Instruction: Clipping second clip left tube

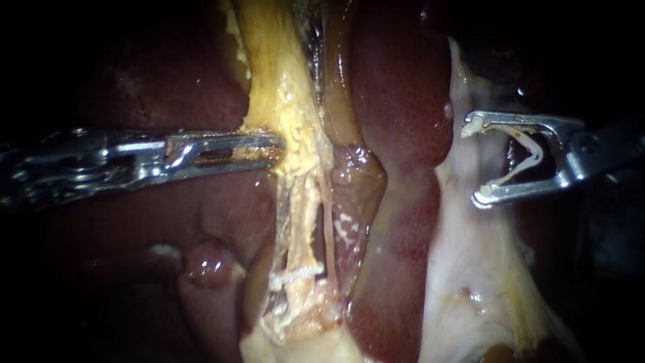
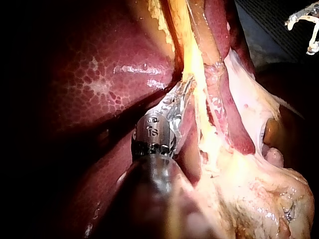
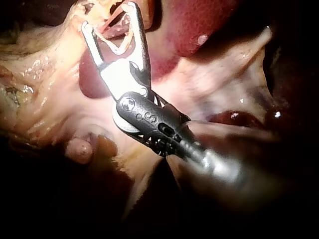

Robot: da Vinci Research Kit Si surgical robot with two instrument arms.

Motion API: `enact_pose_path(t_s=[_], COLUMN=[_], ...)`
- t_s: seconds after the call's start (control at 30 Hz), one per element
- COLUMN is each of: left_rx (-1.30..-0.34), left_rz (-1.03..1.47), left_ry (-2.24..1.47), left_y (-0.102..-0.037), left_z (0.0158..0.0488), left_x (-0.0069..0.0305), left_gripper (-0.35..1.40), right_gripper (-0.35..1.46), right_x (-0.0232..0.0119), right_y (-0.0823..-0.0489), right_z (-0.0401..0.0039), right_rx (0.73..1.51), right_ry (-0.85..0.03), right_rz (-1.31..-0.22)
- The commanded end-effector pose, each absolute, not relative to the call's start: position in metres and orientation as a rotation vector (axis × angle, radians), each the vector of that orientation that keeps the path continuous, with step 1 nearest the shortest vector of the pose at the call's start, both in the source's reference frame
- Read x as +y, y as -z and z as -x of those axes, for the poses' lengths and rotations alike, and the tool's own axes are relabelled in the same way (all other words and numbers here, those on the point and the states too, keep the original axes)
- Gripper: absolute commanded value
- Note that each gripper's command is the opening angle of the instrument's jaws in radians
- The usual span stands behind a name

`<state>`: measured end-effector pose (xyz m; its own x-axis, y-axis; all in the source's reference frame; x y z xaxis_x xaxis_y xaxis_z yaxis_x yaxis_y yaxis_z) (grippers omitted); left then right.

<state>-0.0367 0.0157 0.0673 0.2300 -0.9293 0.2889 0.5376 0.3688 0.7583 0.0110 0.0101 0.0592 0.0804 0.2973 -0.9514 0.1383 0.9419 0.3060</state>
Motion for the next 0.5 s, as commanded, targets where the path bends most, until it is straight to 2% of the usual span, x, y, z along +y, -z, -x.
enact_pose_path(t_s=[0.03, 0.37, 0.5], left_rx=[-0.818, -0.818, -0.815], left_rz=[-0.577, -0.582, -0.583], left_ry=[1.088, 1.087, 1.088], left_y=[-0.0673, -0.0666, -0.0651], left_z=[0.0367, 0.0362, 0.0344], left_x=[0.0157, 0.0158, 0.0164], left_gripper=[-0.35, -0.35, -0.35], right_gripper=[0.56, 0.56, 0.56], right_x=[0.0101, 0.0094, 0.0077], right_y=[-0.0591, -0.0595, -0.0605], right_z=[-0.0111, -0.0123, -0.0142], right_rx=[1.496, 1.495, 1.461], right_ry=[-0.123, -0.134, -0.17], right_rz=[-0.357, -0.362, -0.422])
